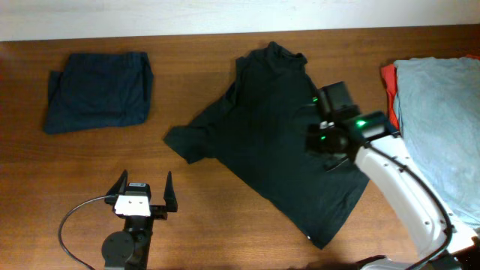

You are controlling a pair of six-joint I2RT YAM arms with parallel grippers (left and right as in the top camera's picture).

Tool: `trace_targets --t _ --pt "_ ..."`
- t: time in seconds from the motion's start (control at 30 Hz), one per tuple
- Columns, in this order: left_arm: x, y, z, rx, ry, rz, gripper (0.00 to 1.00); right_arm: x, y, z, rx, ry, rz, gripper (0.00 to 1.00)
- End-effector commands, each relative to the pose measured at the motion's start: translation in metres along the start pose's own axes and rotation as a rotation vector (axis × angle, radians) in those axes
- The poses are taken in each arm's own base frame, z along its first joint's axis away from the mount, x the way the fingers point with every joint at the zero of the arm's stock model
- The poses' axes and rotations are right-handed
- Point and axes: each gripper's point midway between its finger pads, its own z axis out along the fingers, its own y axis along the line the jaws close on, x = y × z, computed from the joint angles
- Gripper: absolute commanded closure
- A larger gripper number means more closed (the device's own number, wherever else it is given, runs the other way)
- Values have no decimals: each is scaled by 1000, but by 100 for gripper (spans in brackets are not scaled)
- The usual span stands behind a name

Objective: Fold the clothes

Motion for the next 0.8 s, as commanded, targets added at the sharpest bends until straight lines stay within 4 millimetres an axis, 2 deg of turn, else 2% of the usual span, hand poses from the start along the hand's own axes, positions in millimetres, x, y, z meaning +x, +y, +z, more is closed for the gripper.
trace_targets --t 0.0,0.07,0.2,0.23,0.27,0.33,0.47,0.63,0.7,0.77 --pt "-3 2 0 -15 -18 43 1 -17 -36 -3 71 -28 94 53" --pt "-11 4 0 -25 -47 44 1 -20 -49 -2 71 -24 134 46" --pt "-11 9 -1 -56 -48 65 1 -22 -74 -2 101 -10 139 34" --pt "-14 8 -1 -47 -58 64 1 -22 -77 -2 106 -5 149 25" --pt "-20 0 -1 -5 -86 65 1 -21 -81 -2 111 -1 160 1" --pt "-31 -12 -3 65 -132 71 1 -22 -85 -2 115 -2 173 1" --pt "-46 -16 -5 89 -161 73 1 -23 -87 -2 115 -4 177 1" --pt "-92 -18 -8 106 -157 74 1 -23 -87 -2 115 -4 177 1" --pt "-111 -18 3 112 -100 73 1 -23 -87 -2 116 -4 177 1" --pt "-117 -23 19 150 -17 97 1 -23 -87 -2 115 -4 177 1"
